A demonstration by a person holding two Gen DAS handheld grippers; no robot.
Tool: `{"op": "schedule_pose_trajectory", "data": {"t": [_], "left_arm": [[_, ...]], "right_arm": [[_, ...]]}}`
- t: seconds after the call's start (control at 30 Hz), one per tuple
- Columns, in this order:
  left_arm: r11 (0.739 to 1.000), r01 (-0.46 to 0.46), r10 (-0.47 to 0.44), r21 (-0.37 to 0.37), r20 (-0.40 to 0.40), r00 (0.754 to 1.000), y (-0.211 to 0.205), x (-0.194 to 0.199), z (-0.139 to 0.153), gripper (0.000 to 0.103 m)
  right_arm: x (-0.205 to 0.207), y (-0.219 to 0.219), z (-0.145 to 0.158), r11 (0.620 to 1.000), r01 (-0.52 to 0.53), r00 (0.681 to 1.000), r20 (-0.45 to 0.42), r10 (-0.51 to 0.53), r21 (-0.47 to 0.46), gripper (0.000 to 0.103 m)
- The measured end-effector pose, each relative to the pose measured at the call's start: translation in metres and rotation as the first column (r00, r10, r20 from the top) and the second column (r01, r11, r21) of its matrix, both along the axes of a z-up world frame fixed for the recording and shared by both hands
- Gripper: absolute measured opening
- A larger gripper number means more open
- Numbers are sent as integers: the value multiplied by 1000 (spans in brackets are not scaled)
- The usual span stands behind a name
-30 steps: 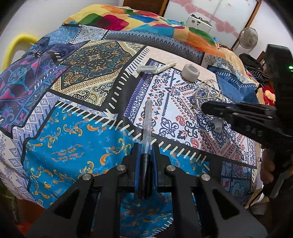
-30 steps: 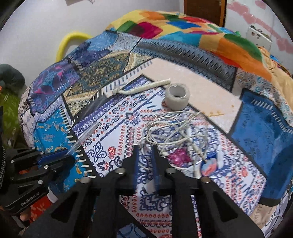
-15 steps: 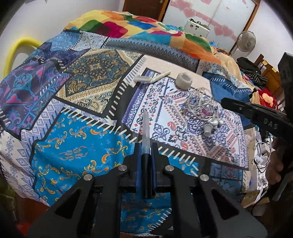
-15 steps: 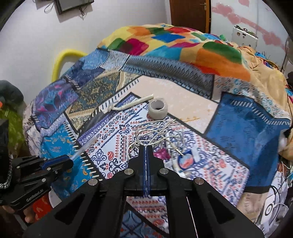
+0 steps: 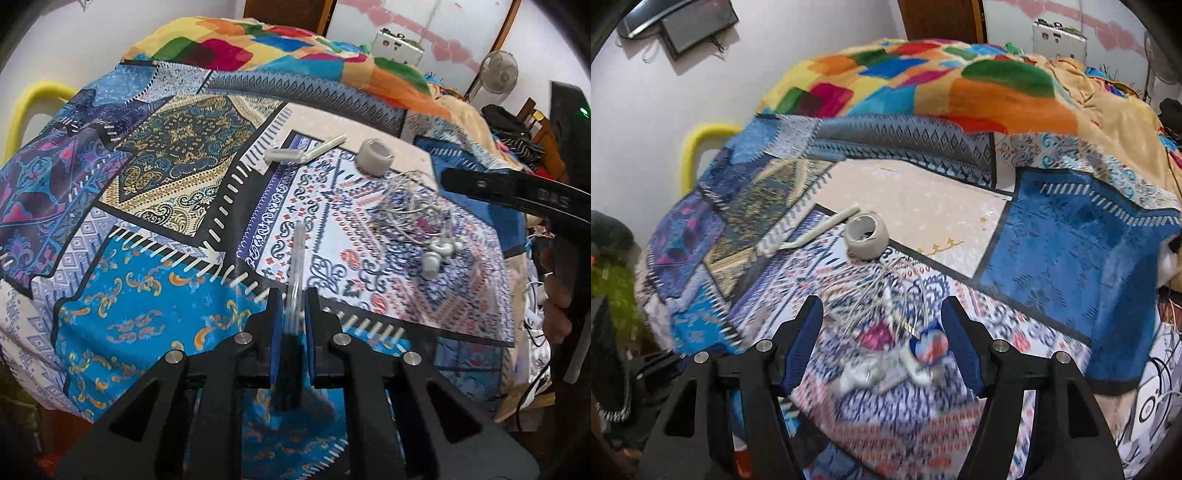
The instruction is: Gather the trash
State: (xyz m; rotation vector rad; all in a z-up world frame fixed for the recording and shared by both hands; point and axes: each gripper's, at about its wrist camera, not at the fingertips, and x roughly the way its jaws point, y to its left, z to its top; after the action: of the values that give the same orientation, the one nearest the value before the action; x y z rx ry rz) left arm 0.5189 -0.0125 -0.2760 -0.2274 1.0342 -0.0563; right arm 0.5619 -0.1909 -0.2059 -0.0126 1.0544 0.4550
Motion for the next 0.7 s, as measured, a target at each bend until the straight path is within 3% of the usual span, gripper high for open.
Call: {"op": "schedule_pose_trajectory", "data": {"t": [0.03, 0.17, 0.27, 0.47, 0.53, 0.7], "left_arm": [[1000, 0, 0, 2, -6, 1000, 0, 3, -3, 9], [999, 21, -21, 34, -3, 1000, -5, 10, -9, 10], [998, 39, -40, 53, 5, 999, -8, 10, -9, 14], [994, 66, -67, 92, 7, 998, -14, 16, -10, 14], [992, 65, -66, 106, 6, 998, -16, 18, -10, 7], [997, 66, -65, 27, -19, 998, -13, 21, -8, 7]], "right_arm": [[5, 3, -6, 1000, -2, 1000, -18, 2, -9, 62], [22, 16, -32, 1000, -27, 994, -105, 26, -6, 27], [22, 16, -31, 999, -31, 996, -86, 32, 11, 10], [19, 3, -10, 998, 4, 999, -48, -1, 64, 9], [16, -1, 2, 997, 12, 1000, -27, -10, 75, 9], [7, -9, 39, 996, 15, 999, 44, -19, 88, 9]]}}
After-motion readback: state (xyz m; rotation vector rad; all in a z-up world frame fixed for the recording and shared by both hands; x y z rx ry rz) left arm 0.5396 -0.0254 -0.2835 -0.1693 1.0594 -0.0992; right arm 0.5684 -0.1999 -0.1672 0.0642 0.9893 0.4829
